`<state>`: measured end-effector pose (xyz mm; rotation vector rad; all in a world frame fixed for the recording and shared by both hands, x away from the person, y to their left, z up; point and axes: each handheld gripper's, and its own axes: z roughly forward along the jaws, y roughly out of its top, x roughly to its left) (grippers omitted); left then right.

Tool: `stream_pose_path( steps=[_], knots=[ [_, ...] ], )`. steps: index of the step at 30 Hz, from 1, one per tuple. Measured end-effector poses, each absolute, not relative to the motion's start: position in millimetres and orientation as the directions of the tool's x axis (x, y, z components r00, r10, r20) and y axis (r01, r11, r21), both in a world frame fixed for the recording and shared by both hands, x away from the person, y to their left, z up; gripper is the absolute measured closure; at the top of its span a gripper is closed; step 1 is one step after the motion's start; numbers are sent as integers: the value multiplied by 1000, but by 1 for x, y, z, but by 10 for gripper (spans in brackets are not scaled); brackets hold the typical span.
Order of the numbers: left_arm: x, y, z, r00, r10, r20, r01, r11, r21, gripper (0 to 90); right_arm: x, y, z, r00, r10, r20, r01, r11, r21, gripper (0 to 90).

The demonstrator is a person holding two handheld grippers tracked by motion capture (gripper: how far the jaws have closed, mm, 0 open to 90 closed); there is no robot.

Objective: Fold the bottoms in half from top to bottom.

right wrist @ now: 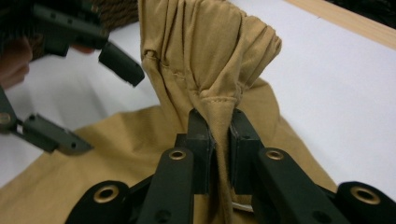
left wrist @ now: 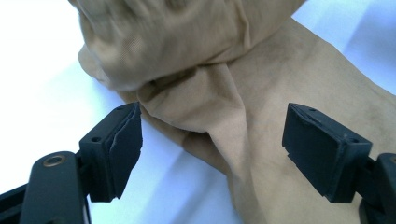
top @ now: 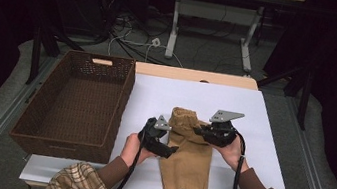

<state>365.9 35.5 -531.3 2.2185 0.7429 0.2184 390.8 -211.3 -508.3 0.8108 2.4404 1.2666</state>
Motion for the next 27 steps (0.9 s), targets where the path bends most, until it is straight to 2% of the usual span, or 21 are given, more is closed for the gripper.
stream_pose_path(
  steps=[9,12,16,19,20,27],
  knots=[
    [358,41,-529,818,572,-67,430,-529,731,179,380,-211,-516,-835,551,-7,335,519,787,802],
    [357,43,-527,816,575,-62,425,-523,738,176,375,-210,-520,-845,534,-6,335,539,773,766],
    [354,43,-525,819,572,-49,412,-525,745,173,370,-209,-525,-854,520,20,360,563,744,641],
    [353,42,-525,823,567,-34,399,-535,745,174,367,-210,-527,-859,511,44,380,576,724,464],
    [352,42,-525,825,564,-27,394,-542,743,183,366,-212,-527,-859,509,59,392,580,714,377],
    [346,39,-526,833,553,24,357,-570,740,274,362,-223,-523,-841,538,45,402,569,717,310]
  ],
)
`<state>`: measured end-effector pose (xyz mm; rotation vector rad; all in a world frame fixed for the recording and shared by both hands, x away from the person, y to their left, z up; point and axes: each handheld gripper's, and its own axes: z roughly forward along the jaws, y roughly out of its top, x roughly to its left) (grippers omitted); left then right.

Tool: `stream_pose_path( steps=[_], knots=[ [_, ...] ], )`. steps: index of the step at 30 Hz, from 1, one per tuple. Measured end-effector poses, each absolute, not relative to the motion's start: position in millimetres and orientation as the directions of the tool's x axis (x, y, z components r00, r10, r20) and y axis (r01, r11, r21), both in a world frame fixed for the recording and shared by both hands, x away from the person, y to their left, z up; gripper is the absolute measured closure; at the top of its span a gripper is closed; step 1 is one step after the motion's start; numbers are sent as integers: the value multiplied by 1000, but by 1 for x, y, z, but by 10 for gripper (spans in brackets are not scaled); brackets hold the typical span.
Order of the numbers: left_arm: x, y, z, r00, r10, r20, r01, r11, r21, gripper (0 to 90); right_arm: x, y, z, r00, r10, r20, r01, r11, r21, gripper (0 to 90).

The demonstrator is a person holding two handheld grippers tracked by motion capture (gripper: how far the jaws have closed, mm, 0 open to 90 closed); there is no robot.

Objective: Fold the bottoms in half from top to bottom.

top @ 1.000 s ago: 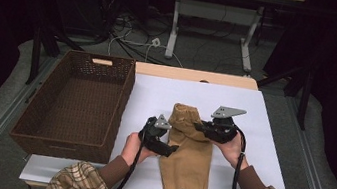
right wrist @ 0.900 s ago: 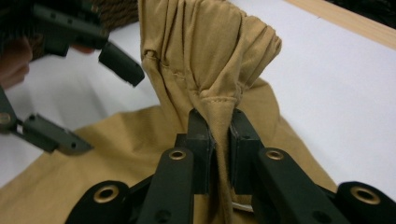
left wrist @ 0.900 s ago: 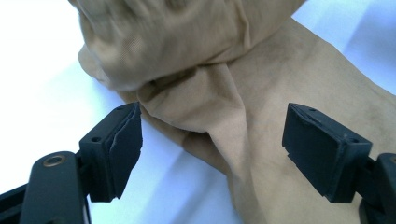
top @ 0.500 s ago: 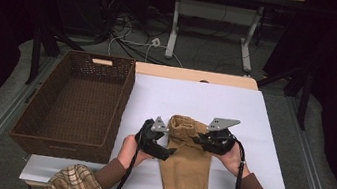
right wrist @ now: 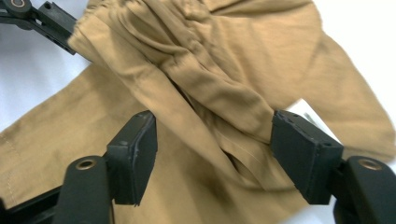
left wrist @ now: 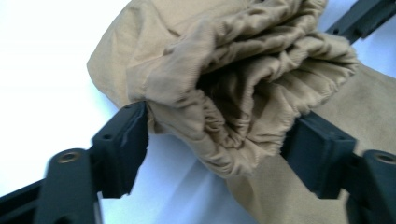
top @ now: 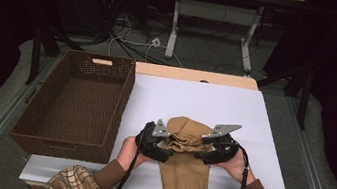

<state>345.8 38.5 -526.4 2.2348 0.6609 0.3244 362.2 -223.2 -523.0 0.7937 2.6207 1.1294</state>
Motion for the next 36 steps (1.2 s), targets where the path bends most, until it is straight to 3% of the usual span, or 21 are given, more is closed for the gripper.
stream_pose_path(
  steps=[9,13,16,21,36],
  knots=[
    [340,37,-526,841,536,70,312,-587,748,457,365,-236,-535,-779,627,-26,453,590,669,315],
    [338,36,-527,850,521,78,297,-595,746,590,365,-233,-539,-783,618,-68,427,615,663,573],
    [336,35,-528,853,517,73,295,-592,750,654,364,-229,-544,-791,605,-92,410,636,654,717],
    [333,33,-526,853,515,86,287,-600,747,691,364,-228,-545,-796,598,-95,398,636,661,876],
    [322,29,-513,855,508,104,263,-599,756,689,357,-239,-525,-779,614,-125,376,618,691,900]
  ],
)
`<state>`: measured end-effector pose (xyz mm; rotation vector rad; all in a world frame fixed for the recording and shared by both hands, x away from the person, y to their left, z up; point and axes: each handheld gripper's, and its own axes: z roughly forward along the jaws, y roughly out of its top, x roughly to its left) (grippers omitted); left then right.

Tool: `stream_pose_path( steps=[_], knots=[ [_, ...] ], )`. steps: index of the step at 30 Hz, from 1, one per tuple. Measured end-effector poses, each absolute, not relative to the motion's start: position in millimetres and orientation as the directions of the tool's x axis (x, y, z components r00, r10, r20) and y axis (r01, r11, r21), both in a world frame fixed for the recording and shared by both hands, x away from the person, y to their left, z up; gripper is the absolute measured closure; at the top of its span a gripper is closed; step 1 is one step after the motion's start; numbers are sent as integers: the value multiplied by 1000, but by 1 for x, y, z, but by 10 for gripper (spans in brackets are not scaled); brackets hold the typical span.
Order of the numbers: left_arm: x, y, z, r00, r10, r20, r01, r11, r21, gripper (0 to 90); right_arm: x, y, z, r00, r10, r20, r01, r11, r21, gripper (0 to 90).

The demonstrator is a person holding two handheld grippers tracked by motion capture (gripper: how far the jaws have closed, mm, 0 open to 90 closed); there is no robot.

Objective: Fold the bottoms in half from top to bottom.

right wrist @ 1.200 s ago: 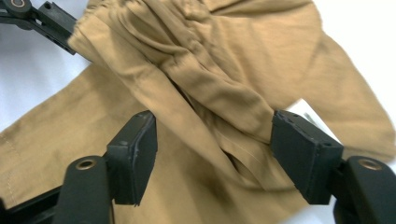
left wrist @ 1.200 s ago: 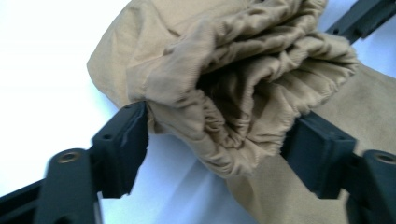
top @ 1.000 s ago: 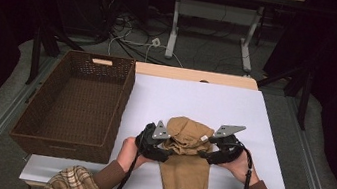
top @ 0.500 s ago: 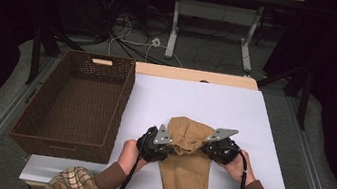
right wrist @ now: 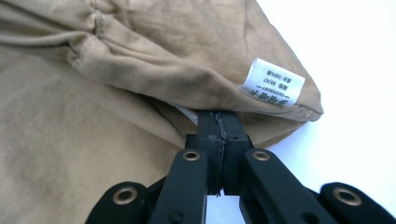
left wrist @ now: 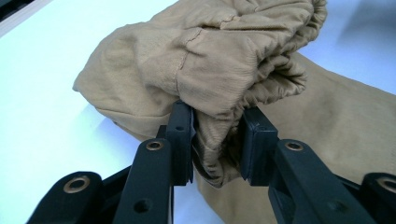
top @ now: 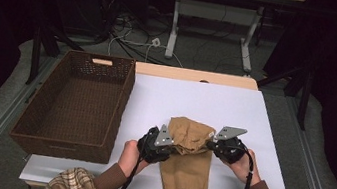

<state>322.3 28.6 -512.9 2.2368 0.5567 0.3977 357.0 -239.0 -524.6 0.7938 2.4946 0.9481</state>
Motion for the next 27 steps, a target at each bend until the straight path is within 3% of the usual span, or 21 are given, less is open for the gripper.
stream_pose_path(
  steps=[9,14,16,21,27],
  knots=[
    [311,18,-522,888,450,95,265,-669,694,661,353,-247,-525,-781,615,-104,400,622,673,900],
    [314,16,-526,898,434,64,291,-698,655,477,357,-243,-537,-773,622,-123,421,649,634,881],
    [315,18,-525,900,433,47,302,-699,648,359,357,-244,-536,-767,630,-126,427,646,633,832],
    [314,27,-519,902,432,22,315,-691,650,232,357,-251,-530,-743,661,-101,454,609,650,668],
    [314,37,-510,884,466,29,324,-657,680,174,355,-257,-526,-697,712,-86,485,557,674,553]
  ],
)
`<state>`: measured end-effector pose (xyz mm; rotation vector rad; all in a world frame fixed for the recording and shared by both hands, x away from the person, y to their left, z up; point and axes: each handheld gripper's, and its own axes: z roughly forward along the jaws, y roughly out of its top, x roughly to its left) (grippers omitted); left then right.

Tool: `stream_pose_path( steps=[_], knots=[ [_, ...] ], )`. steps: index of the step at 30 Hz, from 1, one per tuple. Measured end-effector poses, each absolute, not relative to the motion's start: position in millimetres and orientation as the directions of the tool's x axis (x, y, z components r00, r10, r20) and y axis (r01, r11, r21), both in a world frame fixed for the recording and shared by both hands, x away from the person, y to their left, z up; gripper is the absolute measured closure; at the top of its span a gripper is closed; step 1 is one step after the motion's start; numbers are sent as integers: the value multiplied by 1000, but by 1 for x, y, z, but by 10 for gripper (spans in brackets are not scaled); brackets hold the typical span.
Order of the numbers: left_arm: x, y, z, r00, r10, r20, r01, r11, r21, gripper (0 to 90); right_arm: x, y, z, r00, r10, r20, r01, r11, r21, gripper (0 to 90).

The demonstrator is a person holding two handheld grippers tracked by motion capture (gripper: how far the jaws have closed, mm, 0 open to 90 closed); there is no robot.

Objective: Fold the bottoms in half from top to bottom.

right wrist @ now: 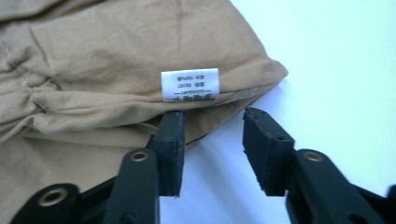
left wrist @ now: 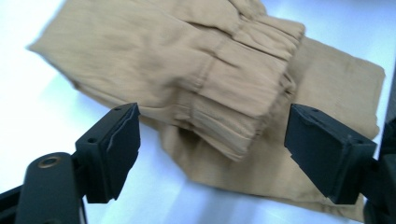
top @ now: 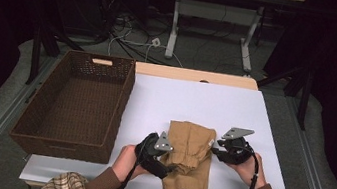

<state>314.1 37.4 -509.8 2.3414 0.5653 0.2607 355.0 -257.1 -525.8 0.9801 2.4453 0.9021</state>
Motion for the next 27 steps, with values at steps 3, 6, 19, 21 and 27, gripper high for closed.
stream_pose_path(
  steps=[3,6,19,21,27],
  knots=[
    [320,42,-506,863,505,27,342,-622,705,175,354,-258,-521,-670,738,-73,504,525,686,497],
    [329,45,-502,833,552,33,361,-588,723,183,353,-257,-515,-658,750,-63,503,500,705,459],
    [369,26,-531,793,607,-56,479,-563,674,312,370,-238,-538,-627,778,45,617,460,638,408],
    [369,23,-533,799,597,-64,476,-564,675,406,371,-236,-540,-624,780,42,616,459,640,467],
    [366,17,-537,824,564,-45,434,-579,691,662,371,-234,-542,-629,777,20,602,471,645,648]
  ],
)
